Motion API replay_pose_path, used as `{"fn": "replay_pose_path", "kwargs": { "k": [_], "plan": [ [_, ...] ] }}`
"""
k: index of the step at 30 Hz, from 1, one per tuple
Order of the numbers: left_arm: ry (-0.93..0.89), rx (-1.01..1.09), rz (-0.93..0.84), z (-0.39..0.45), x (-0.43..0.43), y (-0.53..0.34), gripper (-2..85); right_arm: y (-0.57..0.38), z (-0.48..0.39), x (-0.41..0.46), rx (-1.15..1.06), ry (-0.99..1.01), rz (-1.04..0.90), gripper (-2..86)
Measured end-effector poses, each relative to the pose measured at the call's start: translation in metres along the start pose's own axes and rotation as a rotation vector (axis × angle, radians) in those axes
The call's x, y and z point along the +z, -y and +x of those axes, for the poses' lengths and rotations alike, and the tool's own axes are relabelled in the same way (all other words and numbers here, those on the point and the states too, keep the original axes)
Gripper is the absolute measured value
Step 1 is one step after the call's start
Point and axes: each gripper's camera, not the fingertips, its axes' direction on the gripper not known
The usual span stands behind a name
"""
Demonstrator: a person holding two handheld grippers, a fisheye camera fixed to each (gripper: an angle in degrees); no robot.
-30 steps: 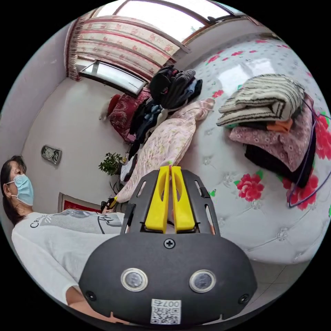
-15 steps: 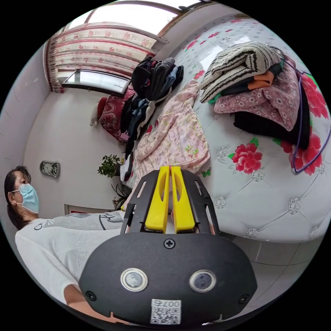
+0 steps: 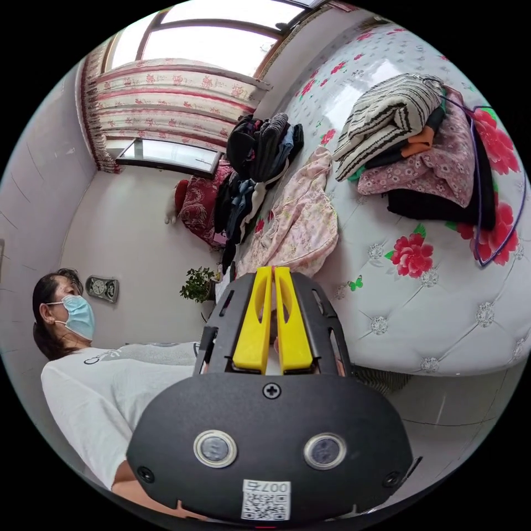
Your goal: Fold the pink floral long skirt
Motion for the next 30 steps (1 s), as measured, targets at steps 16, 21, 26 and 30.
{"fn": "replay_pose_path", "kwargs": {
  "k": [16,21,26,30],
  "plan": [
    [0.185,-0.173,0.09,-0.047,0.145,0.204,3.3,0.174,-0.021,0.203,-0.034,-0.244,0.043,0.6],
    [0.309,-0.148,0.073,-0.052,0.178,0.217,5.5,0.189,-0.008,0.27,-0.086,-0.429,-0.025,2.0],
    [0.561,0.024,0.017,-0.026,0.185,0.187,6.8,0.153,0.01,0.284,-0.169,-0.631,-0.093,3.2],
    [0.71,0.049,-0.029,-0.02,0.203,0.148,8.1,0.121,0.035,0.287,-0.136,-0.748,-0.127,4.3]
  ]
}}
